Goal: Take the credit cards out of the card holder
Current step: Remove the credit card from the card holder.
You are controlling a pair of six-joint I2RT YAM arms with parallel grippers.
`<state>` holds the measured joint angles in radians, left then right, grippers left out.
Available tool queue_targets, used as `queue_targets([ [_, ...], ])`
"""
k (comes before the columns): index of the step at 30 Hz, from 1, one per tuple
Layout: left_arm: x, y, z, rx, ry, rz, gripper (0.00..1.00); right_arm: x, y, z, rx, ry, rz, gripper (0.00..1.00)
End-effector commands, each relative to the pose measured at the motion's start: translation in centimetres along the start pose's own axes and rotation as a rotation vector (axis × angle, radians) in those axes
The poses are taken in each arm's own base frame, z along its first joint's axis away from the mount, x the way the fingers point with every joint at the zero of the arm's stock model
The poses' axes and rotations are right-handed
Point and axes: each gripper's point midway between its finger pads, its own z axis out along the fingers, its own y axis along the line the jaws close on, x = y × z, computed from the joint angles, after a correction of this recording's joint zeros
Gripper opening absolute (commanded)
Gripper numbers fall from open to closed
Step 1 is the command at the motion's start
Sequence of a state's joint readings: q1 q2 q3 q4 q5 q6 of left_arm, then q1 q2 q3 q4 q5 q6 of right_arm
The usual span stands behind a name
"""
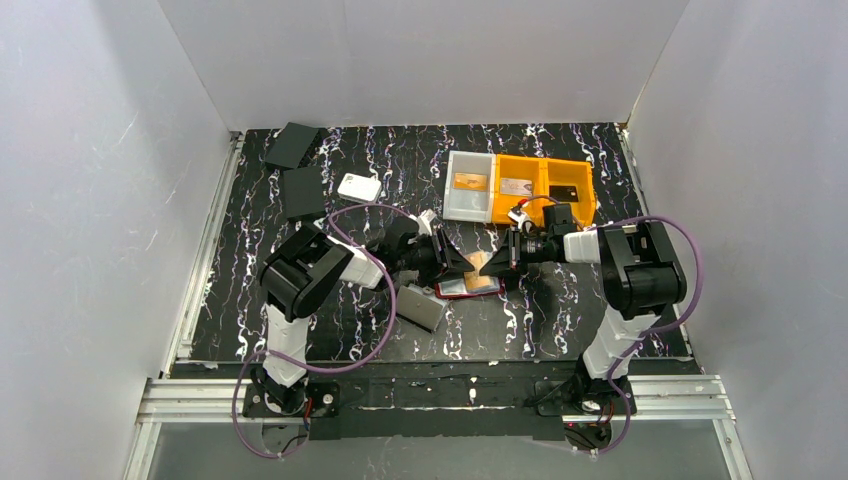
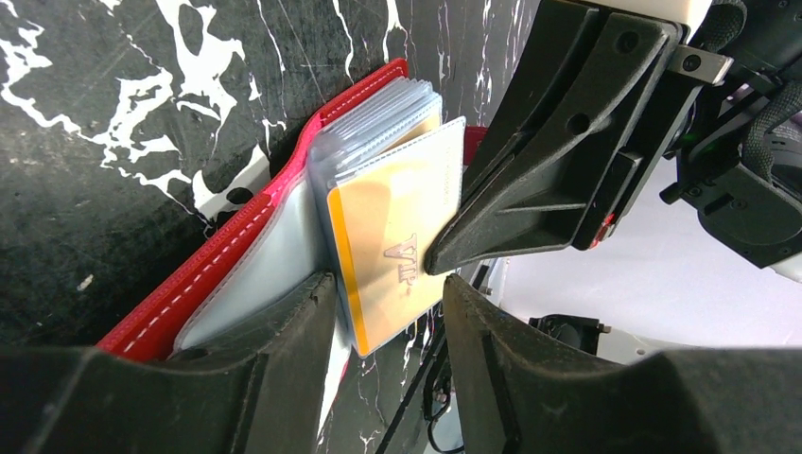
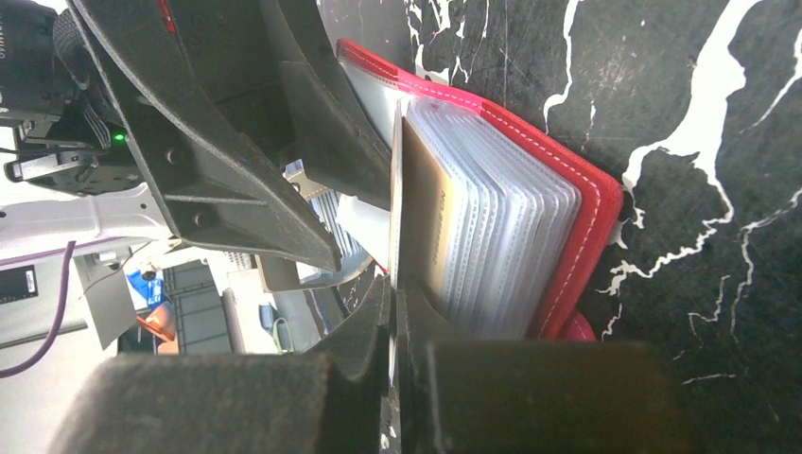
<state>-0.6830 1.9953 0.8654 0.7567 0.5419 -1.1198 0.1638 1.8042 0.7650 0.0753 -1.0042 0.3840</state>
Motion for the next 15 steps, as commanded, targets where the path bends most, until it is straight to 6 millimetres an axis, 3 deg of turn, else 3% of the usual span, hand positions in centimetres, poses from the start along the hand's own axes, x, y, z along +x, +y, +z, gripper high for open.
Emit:
queue_targets([
  [1, 0.3, 1.2, -0.1, -0.016, 0.007, -0.022, 0.43, 1.4, -3.8, 0.5, 0.145, 0.038, 0.026, 0.08],
  [8, -0.3, 0.4, -0.4, 0.034, -0.025, -0.044, 0.38, 2.2, -5.3, 0.7, 0.207, 0.087, 0.040, 0.18],
  [15, -0.9, -0.7, -0.7, 0.122, -0.057, -0.080, 0.28, 2.2, -4.9, 0.7, 0.188, 0.091, 0.033, 0.22],
])
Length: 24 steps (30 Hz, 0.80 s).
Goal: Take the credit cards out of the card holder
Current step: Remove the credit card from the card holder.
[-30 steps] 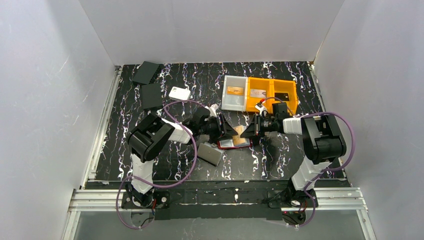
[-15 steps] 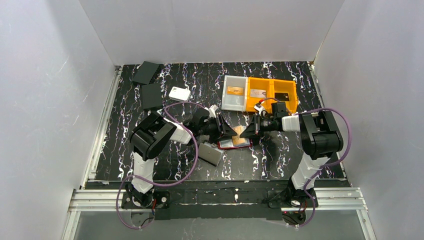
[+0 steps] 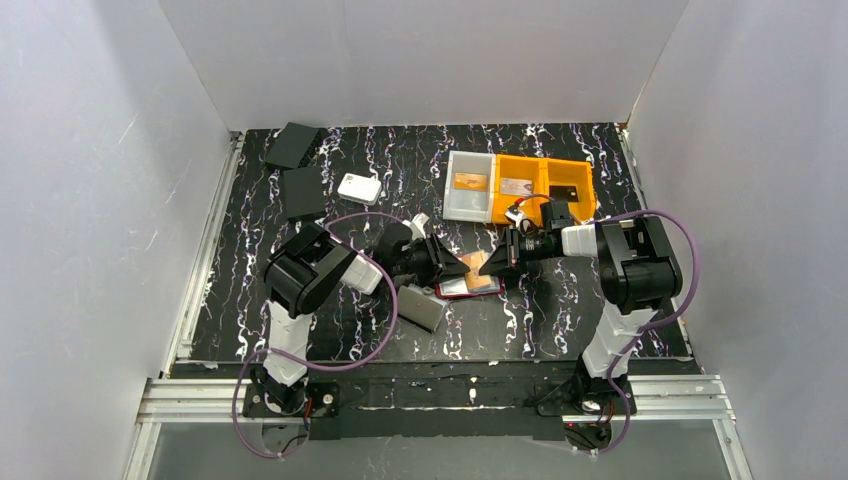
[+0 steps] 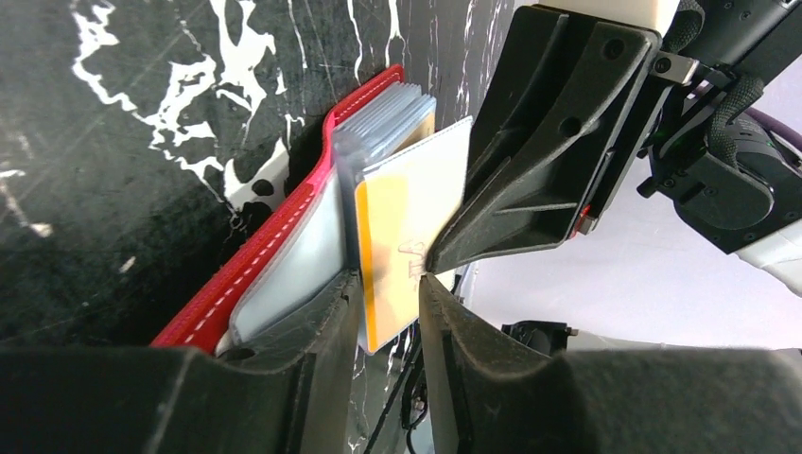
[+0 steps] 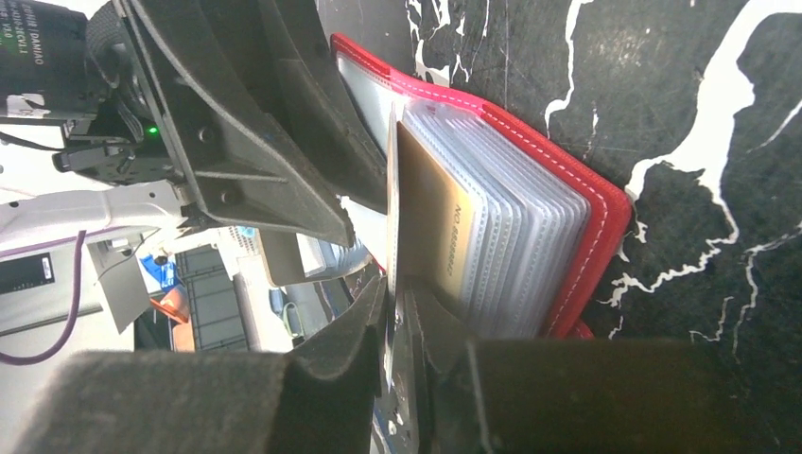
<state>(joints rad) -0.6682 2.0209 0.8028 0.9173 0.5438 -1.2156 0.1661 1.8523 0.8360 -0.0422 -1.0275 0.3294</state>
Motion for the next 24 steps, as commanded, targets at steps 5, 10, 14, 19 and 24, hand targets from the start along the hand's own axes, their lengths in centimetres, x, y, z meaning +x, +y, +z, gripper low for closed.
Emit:
queue_targets([
  [5, -1.2, -1.8, -0.6, 0.129, -0.047, -0.039, 0.24, 2.0, -4.8, 0.6, 0.194, 0.036, 0.006, 0.26],
  [10, -1.5, -2.3, -0.7, 0.169, -0.056, -0.053, 0.23, 2.0, -4.7, 0.6, 0.188, 0.035, 0.002, 0.32],
  [14, -1.5, -2.5, -0.5, 0.183, -0.042, -0.060, 0.23, 1.9, -4.6, 0.6, 0.188, 0.033, -0.002, 0.34],
  [19, -1.6, -2.5, -0.2, 0.188, -0.033, -0.070, 0.26, 2.0, -4.8, 0.6, 0.192, 0.036, 0.004, 0.34],
  [24, -1.1, -1.3, 0.2, 0.137, 0.000, -0.093, 0.30, 2.1, -4.9, 0.7, 0.188, 0.041, 0.012, 0.27],
])
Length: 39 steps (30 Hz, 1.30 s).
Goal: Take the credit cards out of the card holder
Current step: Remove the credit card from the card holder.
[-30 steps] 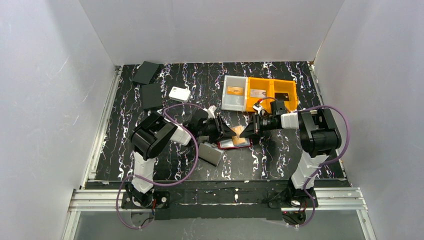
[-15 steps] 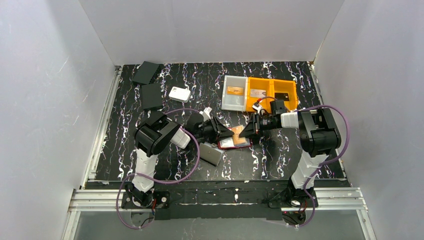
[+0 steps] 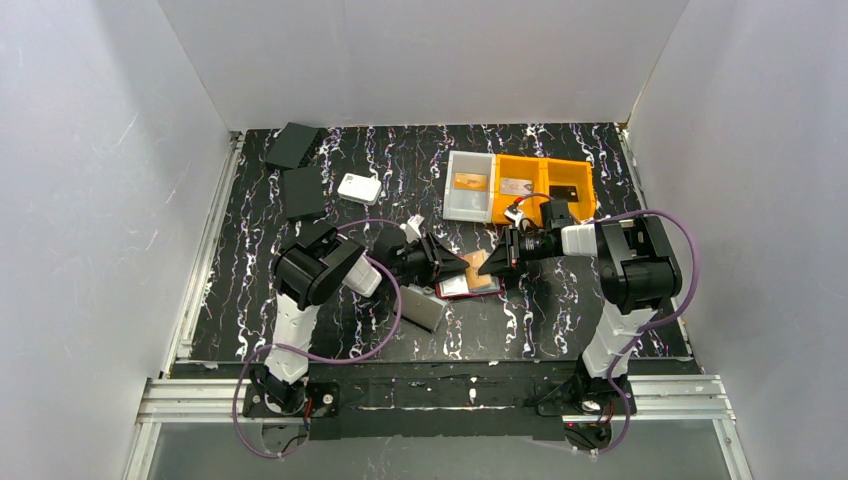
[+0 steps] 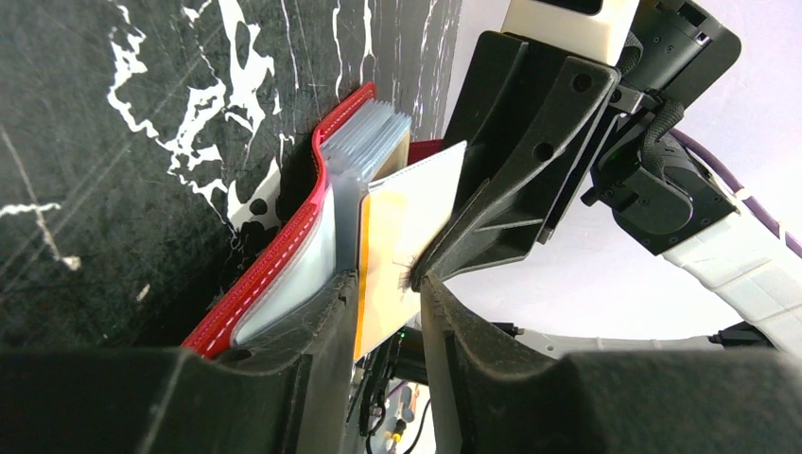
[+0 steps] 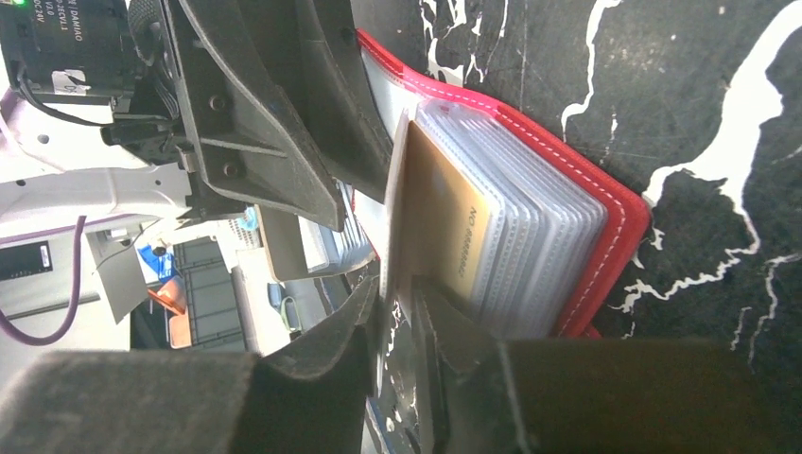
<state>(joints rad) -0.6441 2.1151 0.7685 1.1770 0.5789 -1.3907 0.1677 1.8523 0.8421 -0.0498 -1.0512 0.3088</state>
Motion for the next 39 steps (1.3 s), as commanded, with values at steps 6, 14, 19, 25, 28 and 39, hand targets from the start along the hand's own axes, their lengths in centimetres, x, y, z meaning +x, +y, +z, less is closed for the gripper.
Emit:
queue_targets([
  [6, 0.4, -0.5, 0.5, 0.006, 0.062, 0.005, 0.32, 2.2, -4.9, 0.9, 0.173, 0.038, 0.050, 0.17],
  [14, 0.3, -2.5, 0.7, 0.052, 0.083, 0.037, 0.34, 1.5, -2.0, 1.2, 0.014, 0.020, 0.047, 0.01],
  [19, 0.6, -2.7, 0.5, 0.056, 0.091, 0.043, 0.34, 1.2, -0.6, 1.1, -0.043, 0.002, 0.049, 0.01],
  [25, 1.0, -2.3, 0.0, 0.035, 0.096, 0.050, 0.35, 1.0, 0.1, 0.9, -0.073, -0.003, 0.042, 0.01],
  [28, 1.1, -2.5, 0.0, 0.038, 0.106, 0.052, 0.35, 1.0, 0.1, 0.9, -0.074, -0.004, 0.041, 0.05],
  [39, 1.0, -6.0, 0.0, 0.125, 0.125, 0.047, 0.22, 1.4, -1.6, 1.0, 0.000, 0.015, 0.035, 0.27],
])
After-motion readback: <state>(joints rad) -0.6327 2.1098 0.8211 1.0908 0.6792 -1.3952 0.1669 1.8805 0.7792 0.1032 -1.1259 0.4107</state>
